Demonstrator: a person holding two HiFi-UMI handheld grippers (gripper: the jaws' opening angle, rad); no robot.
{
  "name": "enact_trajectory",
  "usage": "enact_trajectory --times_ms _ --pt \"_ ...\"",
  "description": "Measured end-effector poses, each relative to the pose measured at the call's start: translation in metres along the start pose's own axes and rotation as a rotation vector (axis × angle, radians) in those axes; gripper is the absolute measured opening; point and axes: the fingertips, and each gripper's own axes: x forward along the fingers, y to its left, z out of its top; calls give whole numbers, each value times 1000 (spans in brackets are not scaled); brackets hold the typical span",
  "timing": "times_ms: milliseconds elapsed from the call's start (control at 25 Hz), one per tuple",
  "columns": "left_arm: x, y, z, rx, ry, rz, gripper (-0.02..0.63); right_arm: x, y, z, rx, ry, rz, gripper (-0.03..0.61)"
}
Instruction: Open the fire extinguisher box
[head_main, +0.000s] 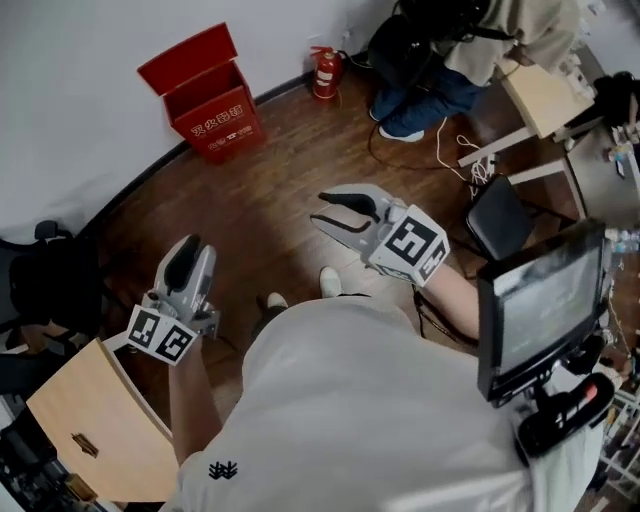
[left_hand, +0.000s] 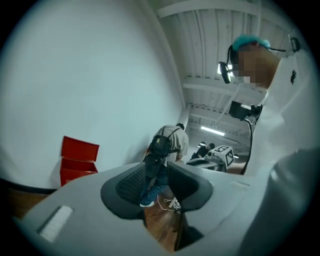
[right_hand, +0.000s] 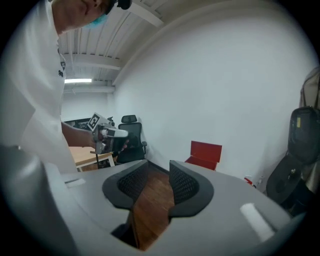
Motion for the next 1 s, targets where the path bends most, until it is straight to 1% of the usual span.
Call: enact_trajectory --times_ms 80,240,320,480,720,880,1000 --pt "-11 -20 4 34 3 -6 127 2 11 7 -2 -22 18 137" --pt "-44 -56 5 71 -6 -79 127 2 57 13 -24 -33 16 137" --pt "-69 -66 3 93 4 -105 127 6 84 17 -30 -38 0 137" --pt "-114 -75 -2 93 13 -154 127 11 127 28 -54 -38 -23 135" --pt "-164 -67 -6 99 5 -153 127 11 147 26 -74 -8 -26 135" --pt "-182 -67 -6 99 -6 -151 127 11 154 21 -81 8 -24 133" --pt "-191 -76 -6 100 -14 -151 127 11 161 18 -87 21 -24 133"
